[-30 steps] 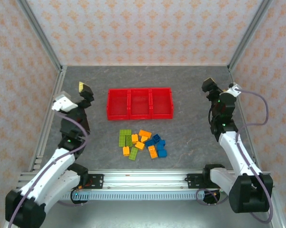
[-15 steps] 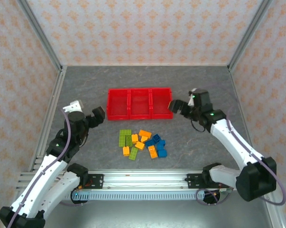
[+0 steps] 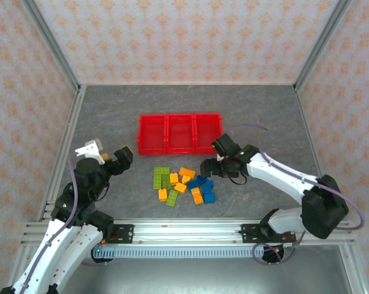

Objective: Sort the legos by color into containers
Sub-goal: Pick up the lego from the bottom-center of the table.

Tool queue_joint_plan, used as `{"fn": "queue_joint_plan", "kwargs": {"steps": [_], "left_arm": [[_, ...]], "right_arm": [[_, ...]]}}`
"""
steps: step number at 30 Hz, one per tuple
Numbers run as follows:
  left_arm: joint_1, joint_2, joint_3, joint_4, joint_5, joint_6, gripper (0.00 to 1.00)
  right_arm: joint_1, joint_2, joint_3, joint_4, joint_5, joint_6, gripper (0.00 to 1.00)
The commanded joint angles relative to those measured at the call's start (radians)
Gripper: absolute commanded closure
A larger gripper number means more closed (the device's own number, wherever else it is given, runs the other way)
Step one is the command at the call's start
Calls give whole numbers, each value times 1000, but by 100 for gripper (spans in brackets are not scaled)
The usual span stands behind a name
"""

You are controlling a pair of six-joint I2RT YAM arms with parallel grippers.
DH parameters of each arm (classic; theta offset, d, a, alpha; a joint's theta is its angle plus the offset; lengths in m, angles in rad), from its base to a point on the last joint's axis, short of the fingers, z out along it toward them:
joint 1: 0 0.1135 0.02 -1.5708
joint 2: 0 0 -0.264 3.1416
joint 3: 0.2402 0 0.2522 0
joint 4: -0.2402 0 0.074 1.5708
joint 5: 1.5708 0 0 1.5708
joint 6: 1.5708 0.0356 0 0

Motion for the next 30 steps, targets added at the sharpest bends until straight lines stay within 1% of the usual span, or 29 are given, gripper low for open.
{"fn": "queue_joint_plan", "kwargs": {"steps": [1,2,7,12,14,17,25,30], "left_arm": [[-4,-45,-22,44,10,-13,1],[-4,-58,-25,44,4,-12,1],[-4,-99,-30,42,-7,-14,0],[-4,-106,-37,50,-12,-14,1],[-4,-102,-38,55,-11,-13,0],[-4,-96,-40,58,-7,-13,1],[-5,-90,-44,61,-16,-13,1],[-4,-81,-40,58,-21,-13,1]], "right_arm": [[40,71,42,-42,46,-39,15],[51,96,58,-47,50,-52,17],[95,183,128,-76,92,-83,22],[129,247,182,-105,134,-104,26],[136,276,196,-113,140,-115,30],[145,303,207,-112,138,-123,33],[150,338,224,-109,145,-131,36],[150,352,234,-103,143,-135,45]]}}
